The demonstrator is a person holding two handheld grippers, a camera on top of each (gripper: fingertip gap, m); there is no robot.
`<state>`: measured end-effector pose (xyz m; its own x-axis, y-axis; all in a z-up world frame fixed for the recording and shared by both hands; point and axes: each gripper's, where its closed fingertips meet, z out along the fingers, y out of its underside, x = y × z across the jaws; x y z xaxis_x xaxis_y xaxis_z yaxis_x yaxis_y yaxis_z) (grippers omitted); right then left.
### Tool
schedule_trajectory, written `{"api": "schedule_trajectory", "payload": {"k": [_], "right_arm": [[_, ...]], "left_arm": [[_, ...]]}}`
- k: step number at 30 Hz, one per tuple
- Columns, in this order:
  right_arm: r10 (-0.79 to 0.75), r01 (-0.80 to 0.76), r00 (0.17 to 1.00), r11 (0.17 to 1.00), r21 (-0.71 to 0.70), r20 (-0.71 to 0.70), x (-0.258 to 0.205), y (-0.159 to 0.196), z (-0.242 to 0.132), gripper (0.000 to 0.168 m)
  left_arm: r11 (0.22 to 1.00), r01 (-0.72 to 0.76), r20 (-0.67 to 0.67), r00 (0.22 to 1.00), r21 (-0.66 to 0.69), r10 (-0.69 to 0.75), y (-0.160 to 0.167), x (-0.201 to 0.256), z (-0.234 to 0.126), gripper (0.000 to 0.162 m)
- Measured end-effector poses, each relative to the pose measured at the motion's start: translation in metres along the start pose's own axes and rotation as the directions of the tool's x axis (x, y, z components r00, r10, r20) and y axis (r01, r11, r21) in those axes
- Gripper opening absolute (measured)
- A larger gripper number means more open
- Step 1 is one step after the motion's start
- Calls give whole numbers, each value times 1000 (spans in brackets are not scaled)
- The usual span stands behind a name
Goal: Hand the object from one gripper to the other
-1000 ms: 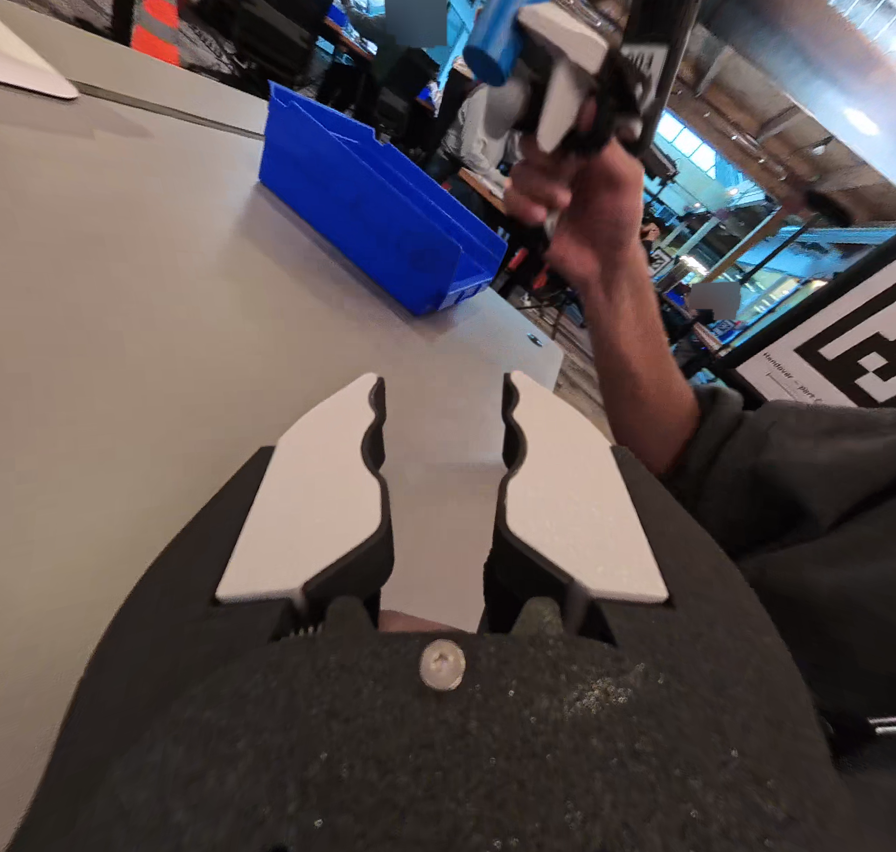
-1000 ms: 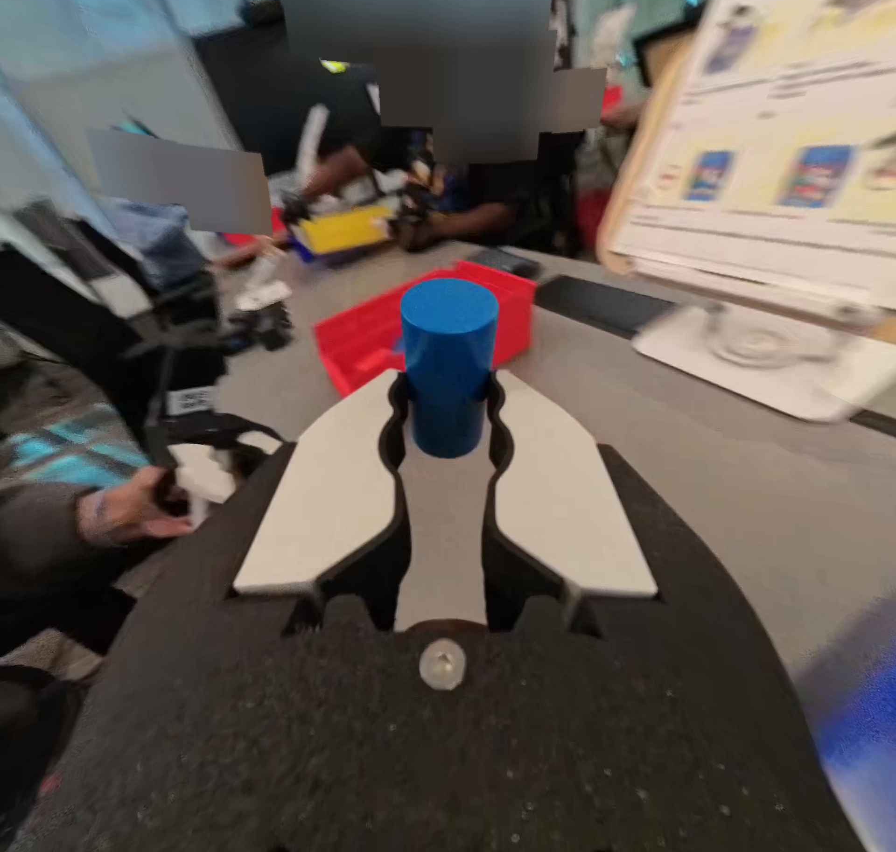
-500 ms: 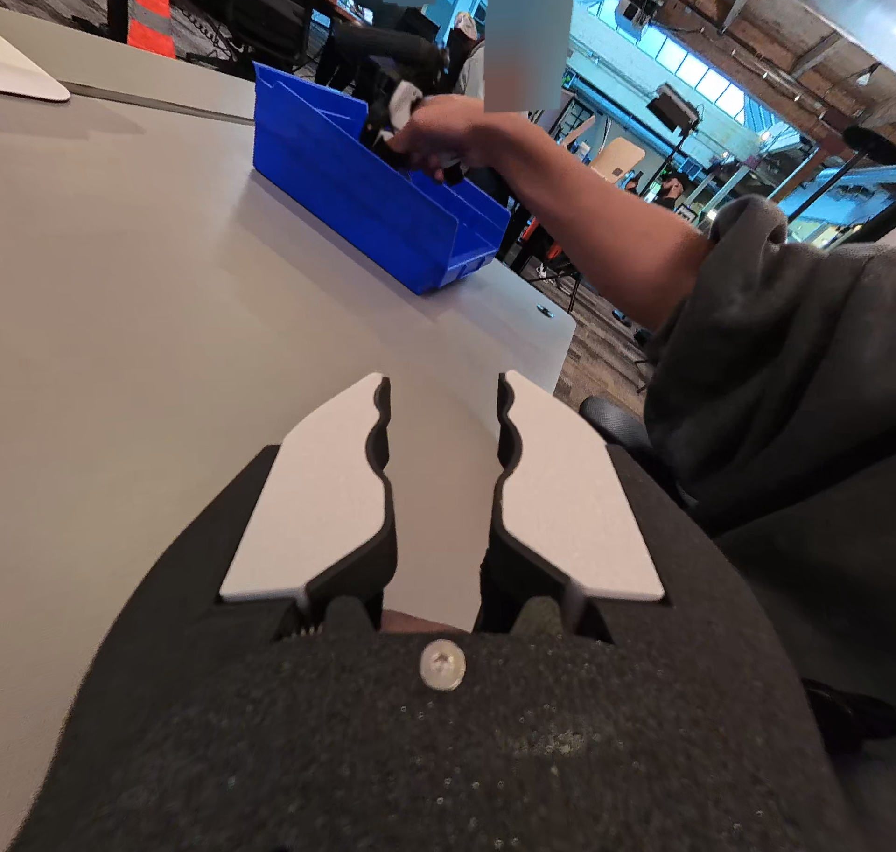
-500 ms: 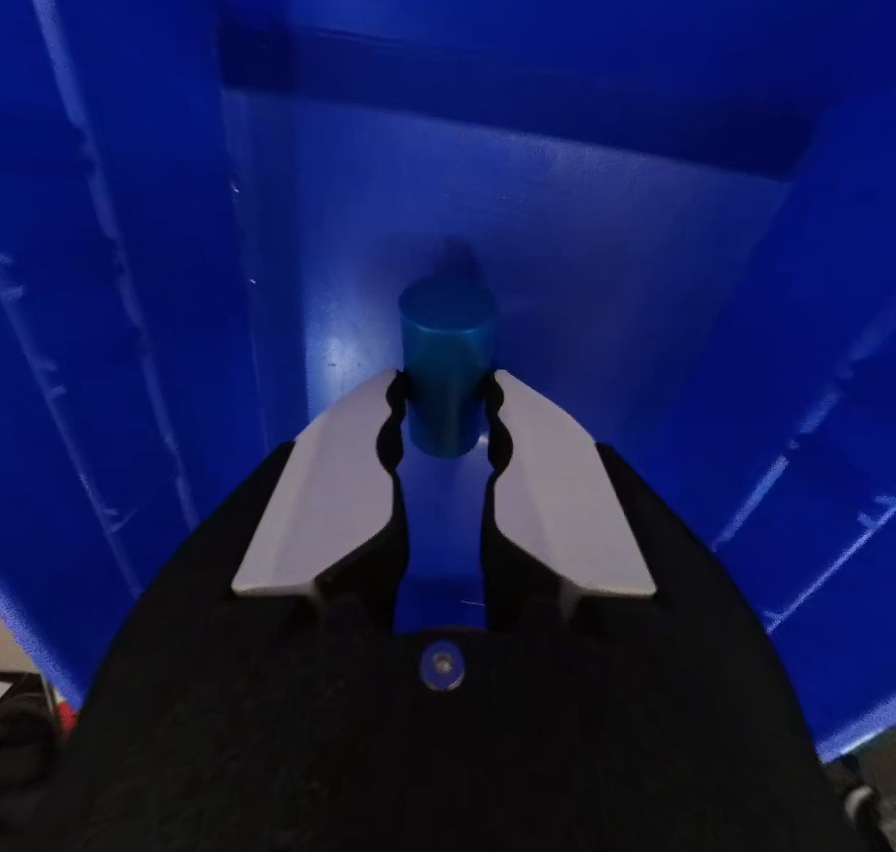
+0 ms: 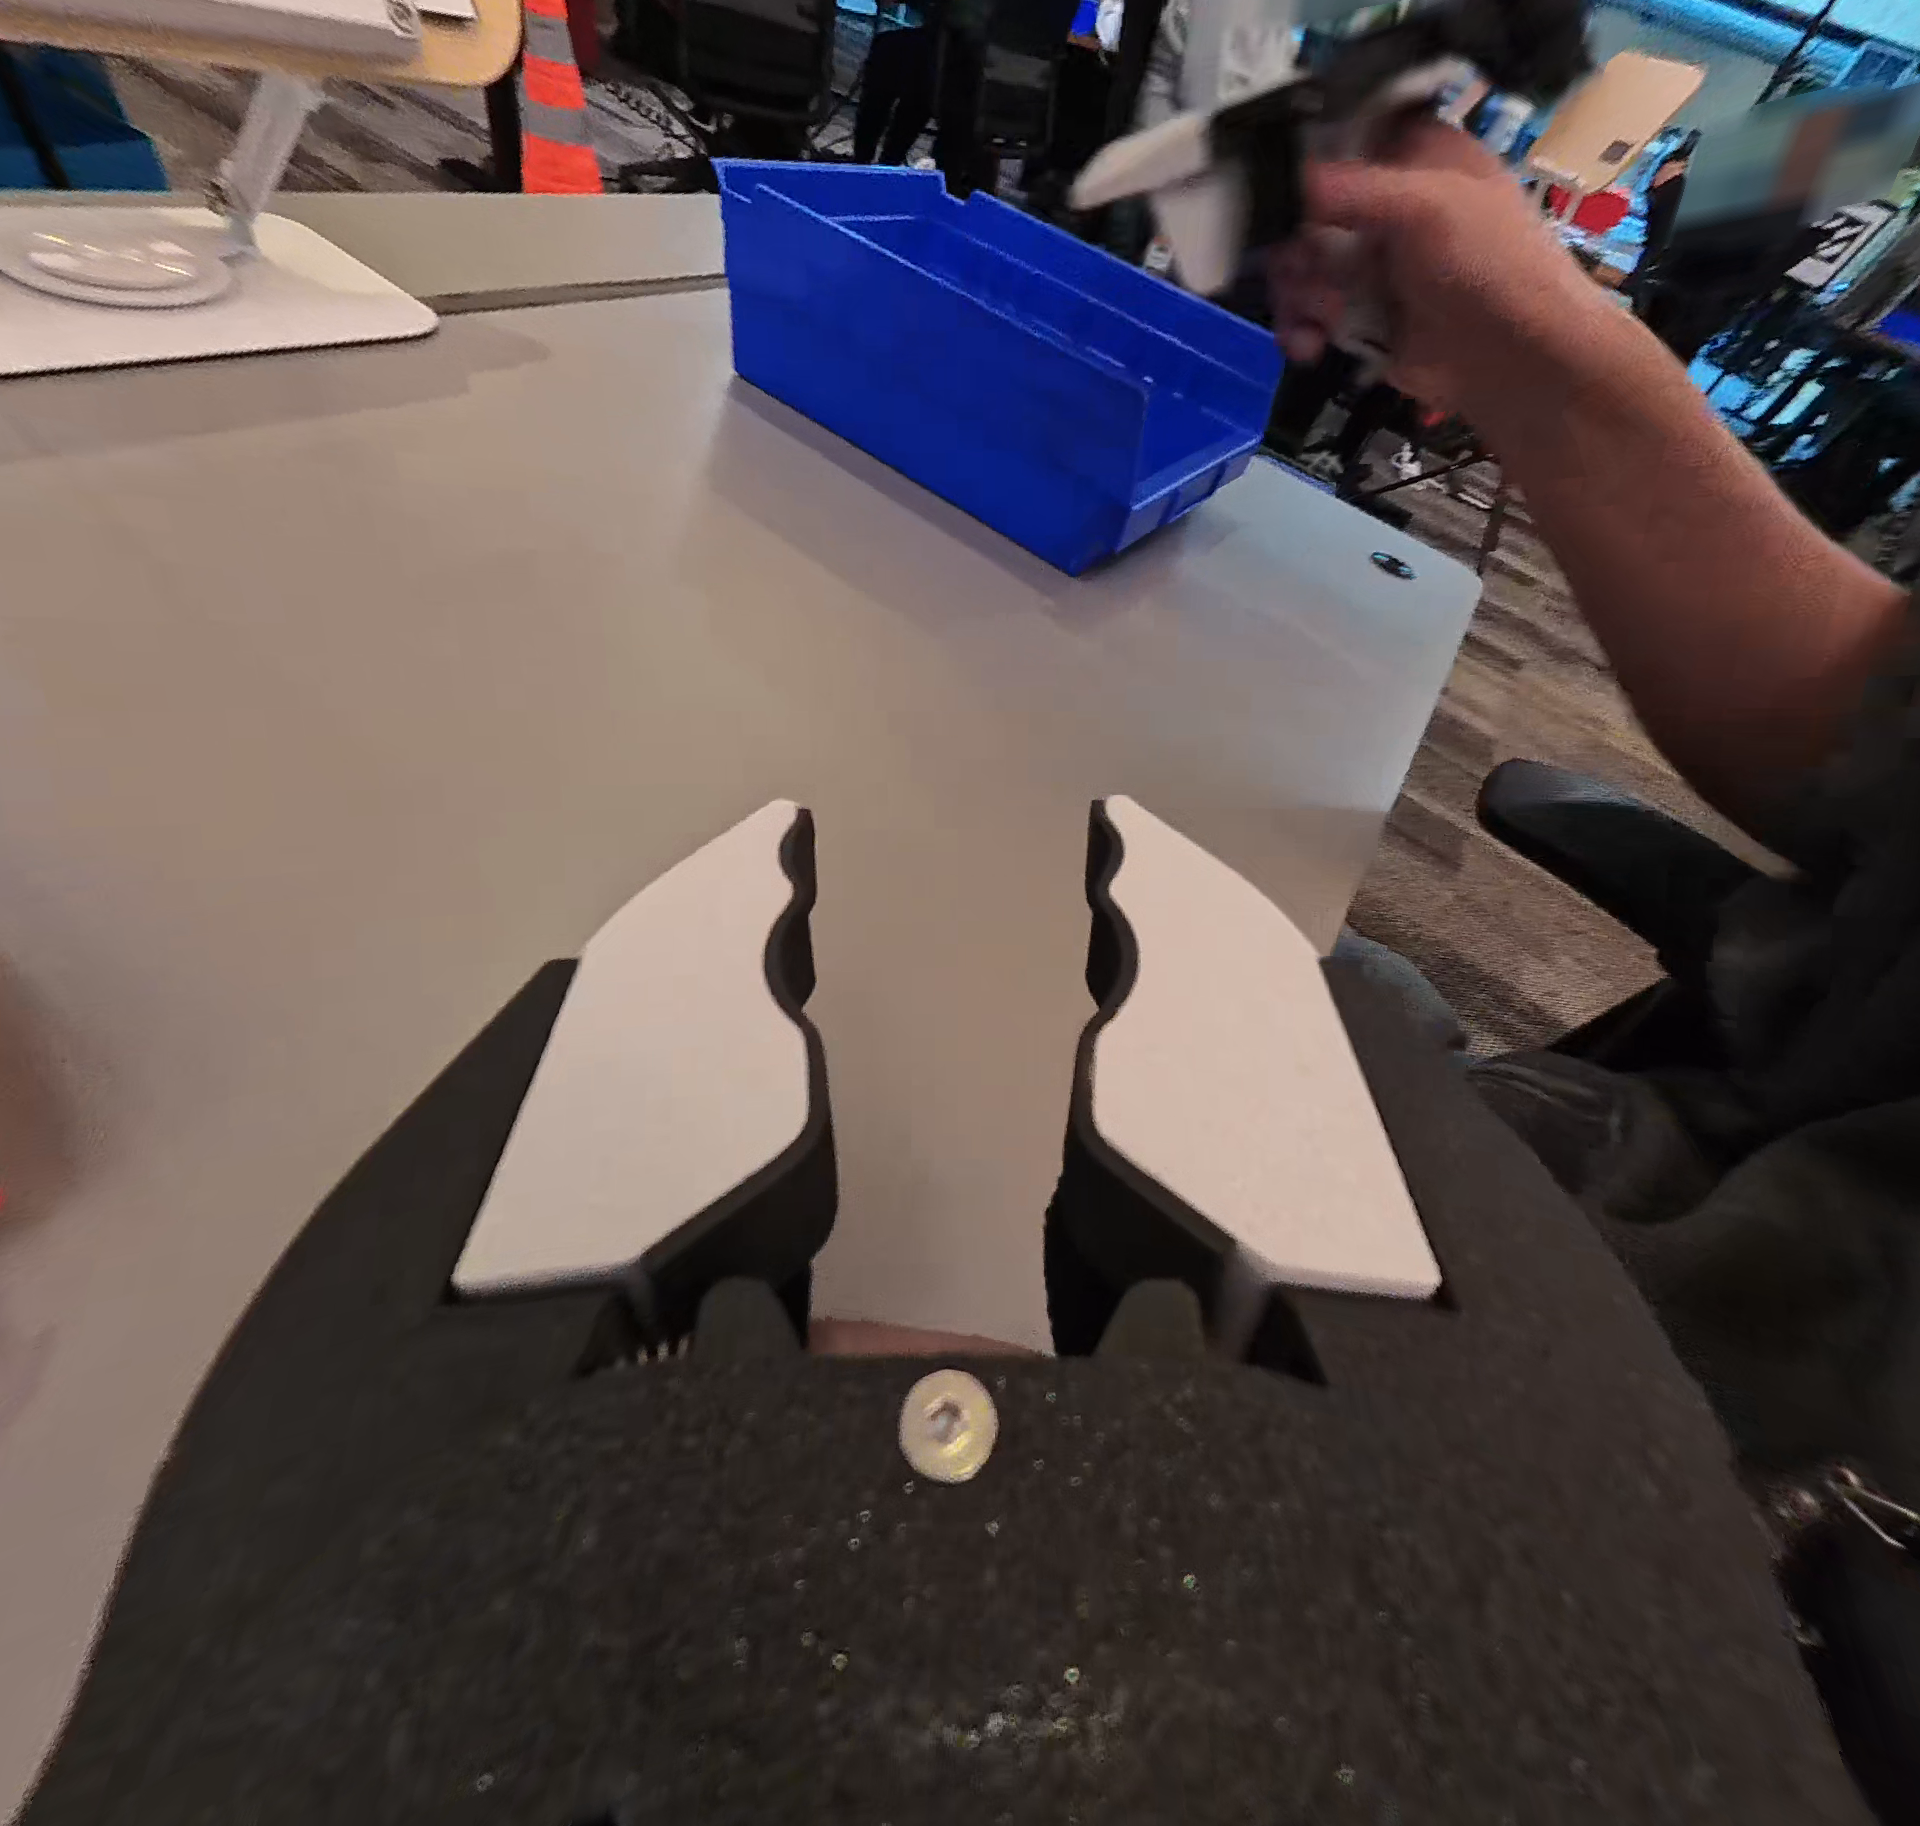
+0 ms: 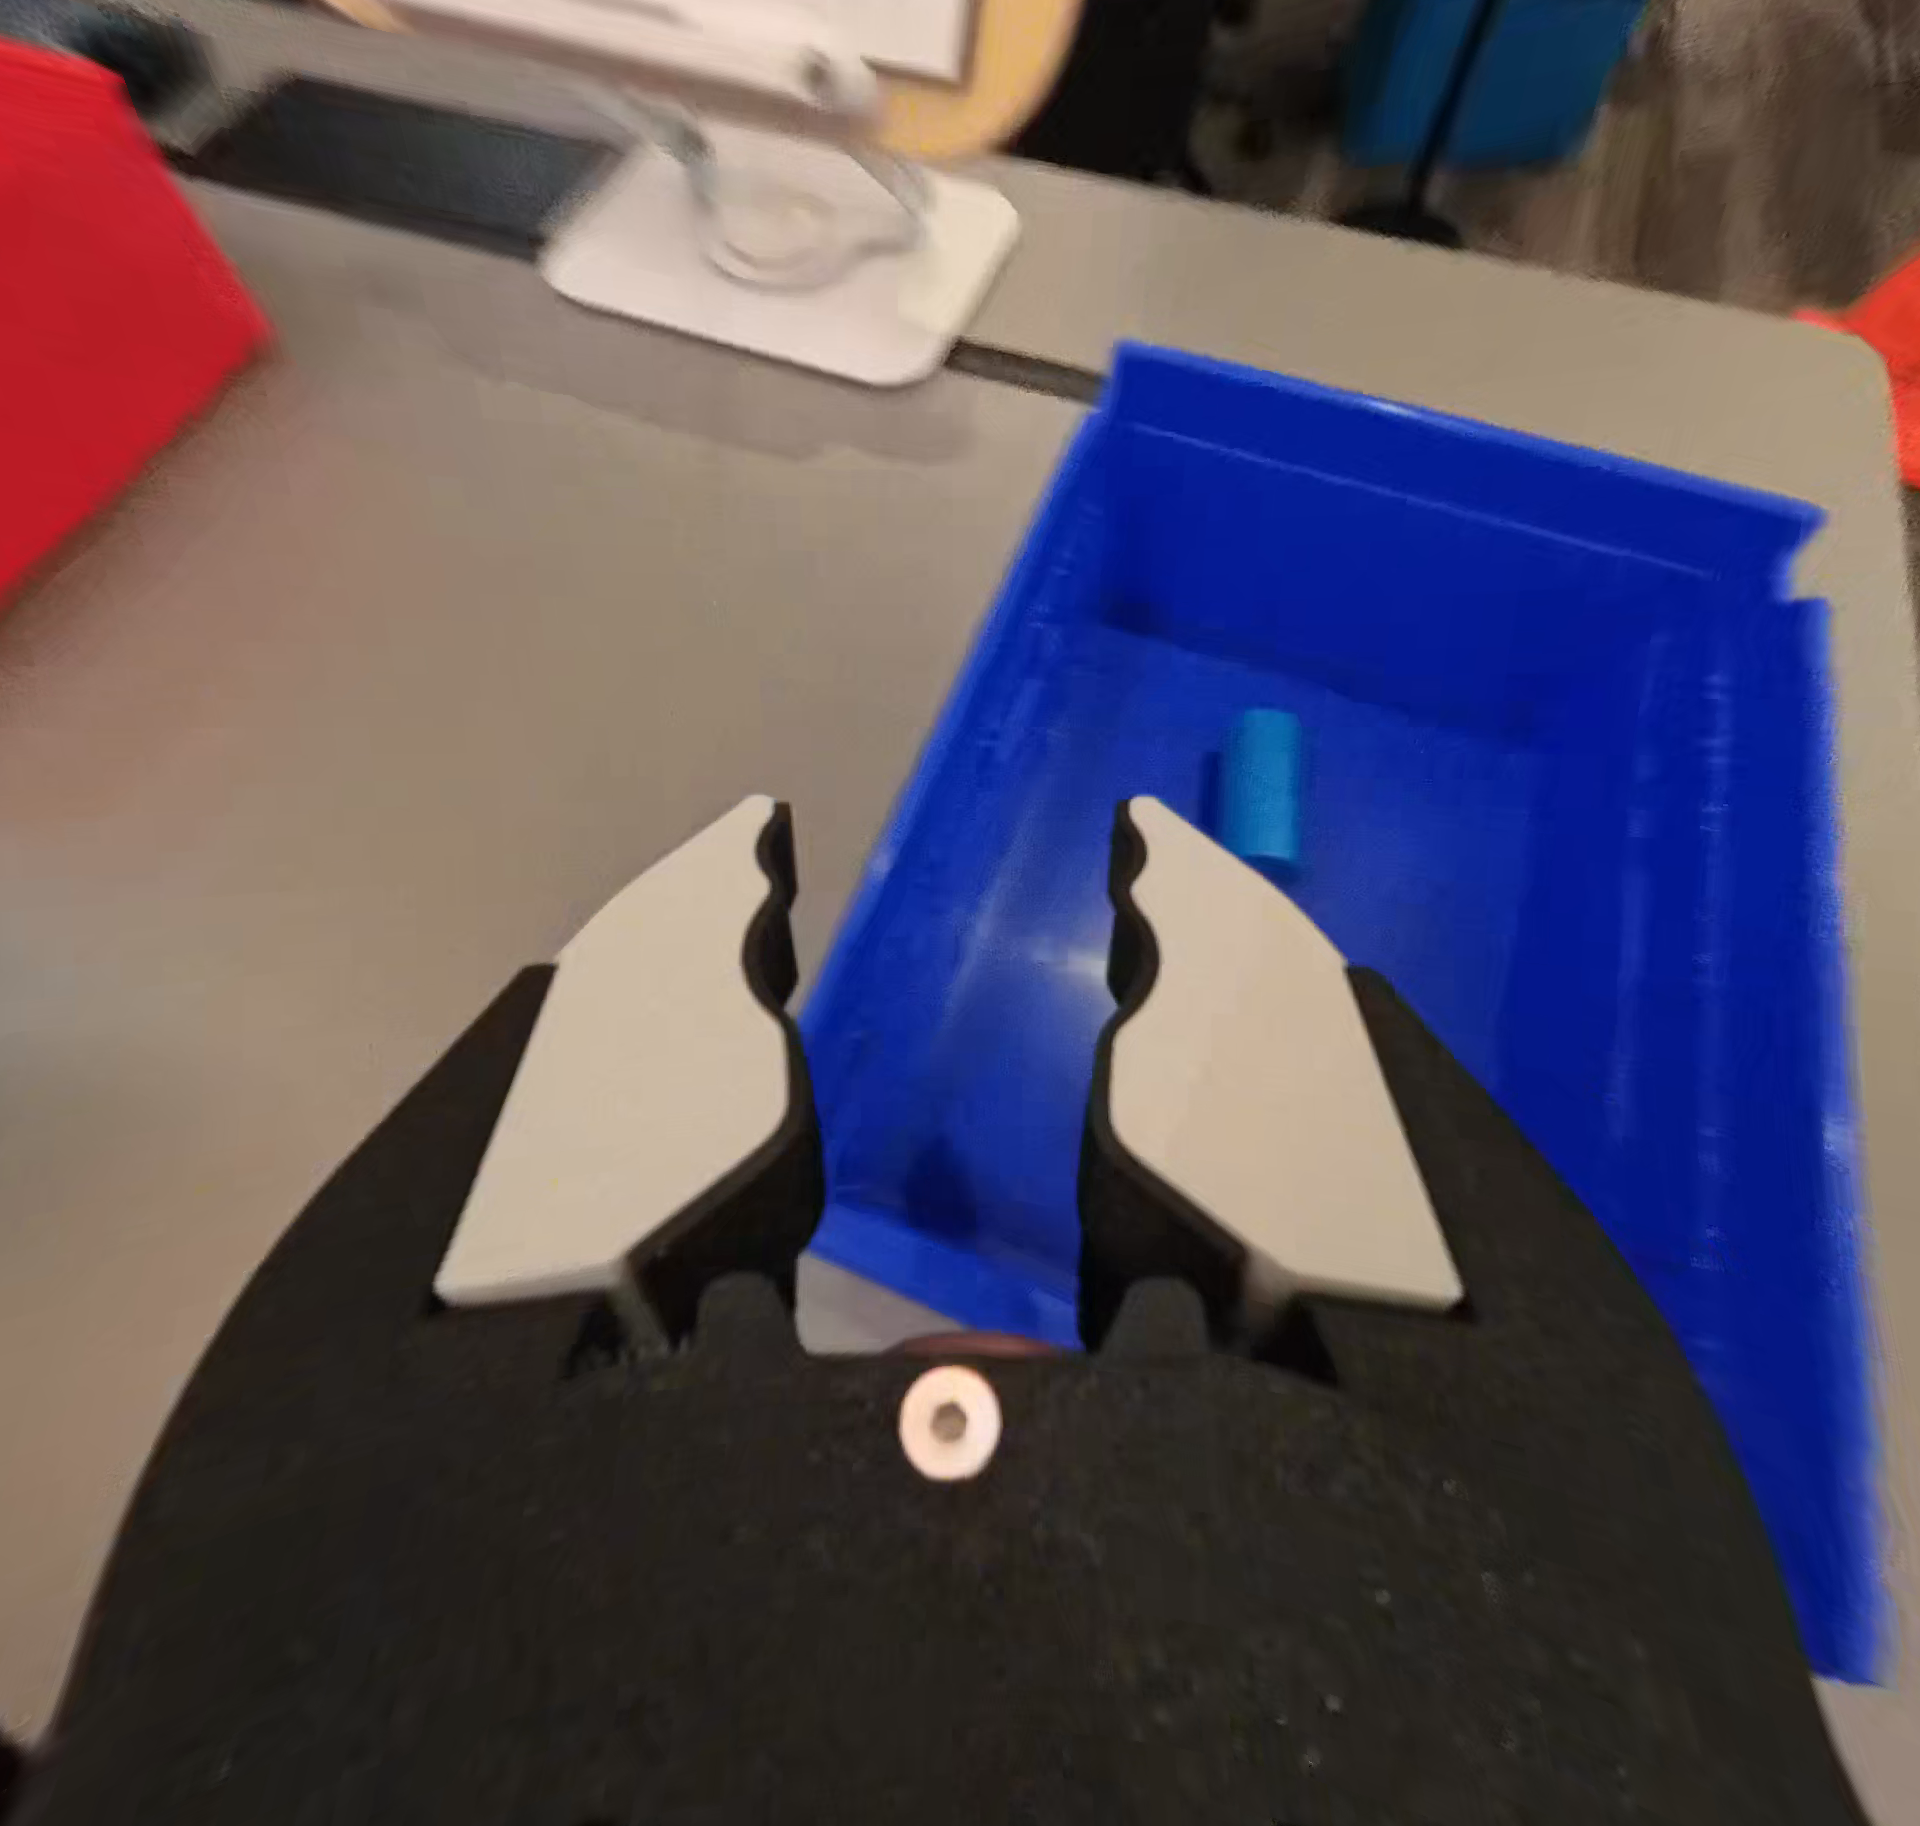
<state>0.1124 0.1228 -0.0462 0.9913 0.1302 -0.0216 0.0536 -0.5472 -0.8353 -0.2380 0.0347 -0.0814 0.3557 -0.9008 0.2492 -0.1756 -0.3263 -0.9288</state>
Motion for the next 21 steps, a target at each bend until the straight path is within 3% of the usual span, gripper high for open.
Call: {"api": "schedule_trajectory", "payload": {"k": [3,7,9,11,14,18,21], "right_arm": [[93,-134,983,953,272,160,-79,33,-50,49],[91,-142,978,950,277,188,-135,105,-58,59],[62,-120,976,952,282,207,-146,117,-59,59],[23,-96,970,951,296,241,-155,117,-58,59],[-14,-66,962,957,284,271,-162,119,-51,60],[55,-136,956,954,268,290,-160,122,-46,64],[25,-99,970,949,301,240,-155,116,-49,64]], "left_arm": [[998,66,61,996,-19,-65,-2,-17,-6,49],[987,161,183,971,-21,-155,-26,-65,-33,46],[993,90,199,977,-78,-72,-45,-89,-49,46],[977,-107,201,969,-186,145,-65,-119,-60,45],[883,-273,237,894,-383,379,-81,-187,-60,47],[773,-223,141,917,-594,373,-62,-256,-31,51],[596,-209,90,898,-775,431,-29,-298,-15,51]]}}
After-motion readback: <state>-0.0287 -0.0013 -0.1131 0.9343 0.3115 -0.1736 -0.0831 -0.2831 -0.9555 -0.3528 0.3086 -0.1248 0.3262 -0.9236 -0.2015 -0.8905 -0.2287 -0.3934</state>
